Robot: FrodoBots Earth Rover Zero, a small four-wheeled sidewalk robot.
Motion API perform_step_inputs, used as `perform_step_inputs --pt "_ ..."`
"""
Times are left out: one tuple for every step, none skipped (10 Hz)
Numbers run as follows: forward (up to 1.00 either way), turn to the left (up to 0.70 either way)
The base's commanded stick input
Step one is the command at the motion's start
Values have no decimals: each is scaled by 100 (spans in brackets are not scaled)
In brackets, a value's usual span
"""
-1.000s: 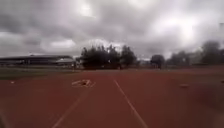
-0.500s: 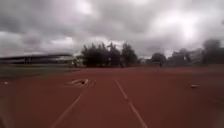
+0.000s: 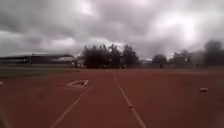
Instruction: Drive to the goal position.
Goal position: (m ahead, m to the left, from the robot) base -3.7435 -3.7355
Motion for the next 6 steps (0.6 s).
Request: perform_step_inputs --pt "70 0" --pt "70 0" --pt "70 0" --pt "70 0" --pt "70 0" --pt "70 0"
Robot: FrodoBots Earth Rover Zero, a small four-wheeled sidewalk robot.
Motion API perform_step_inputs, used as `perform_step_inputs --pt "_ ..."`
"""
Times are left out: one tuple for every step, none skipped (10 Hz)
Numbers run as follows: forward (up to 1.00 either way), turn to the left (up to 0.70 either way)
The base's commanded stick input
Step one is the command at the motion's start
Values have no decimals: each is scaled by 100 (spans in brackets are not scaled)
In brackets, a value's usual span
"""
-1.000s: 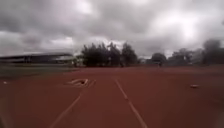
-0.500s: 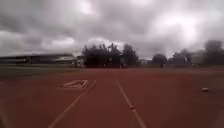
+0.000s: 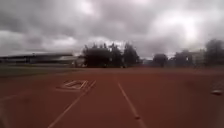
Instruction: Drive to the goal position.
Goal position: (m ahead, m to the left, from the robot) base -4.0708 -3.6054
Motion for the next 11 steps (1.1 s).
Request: perform_step_inputs --pt "70 0" --pt "70 0" --pt "70 0" --pt "70 0" --pt "70 0" --pt "70 0" --pt "70 0" --pt "70 0" --pt "70 0" --pt "70 0" --pt "70 0"
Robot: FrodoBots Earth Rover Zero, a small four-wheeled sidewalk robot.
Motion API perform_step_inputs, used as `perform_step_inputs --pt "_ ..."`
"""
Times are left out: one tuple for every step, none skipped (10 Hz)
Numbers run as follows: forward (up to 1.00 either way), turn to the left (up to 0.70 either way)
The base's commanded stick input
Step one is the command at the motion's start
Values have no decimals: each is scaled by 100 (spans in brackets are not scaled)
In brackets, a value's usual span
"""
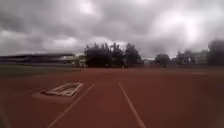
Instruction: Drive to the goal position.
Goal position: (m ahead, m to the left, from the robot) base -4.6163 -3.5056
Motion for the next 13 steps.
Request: perform_step_inputs --pt "70 0" --pt "70 0" --pt "70 0" --pt "70 0" --pt "70 0" --pt "70 0" --pt "70 0" --pt "70 0" --pt "70 0" --pt "70 0" --pt "70 0" --pt "70 0" --pt "70 0"
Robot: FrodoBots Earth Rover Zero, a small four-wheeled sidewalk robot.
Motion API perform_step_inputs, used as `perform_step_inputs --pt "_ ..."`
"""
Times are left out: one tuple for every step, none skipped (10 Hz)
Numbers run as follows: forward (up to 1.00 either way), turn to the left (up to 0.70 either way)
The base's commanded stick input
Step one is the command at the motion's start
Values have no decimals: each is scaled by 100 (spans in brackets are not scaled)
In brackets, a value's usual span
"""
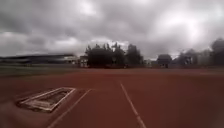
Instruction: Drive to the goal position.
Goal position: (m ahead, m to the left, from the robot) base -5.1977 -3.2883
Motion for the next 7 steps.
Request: perform_step_inputs --pt "70 0" --pt "70 0" --pt "70 0" --pt "70 0" --pt "70 0" --pt "70 0" --pt "70 0"
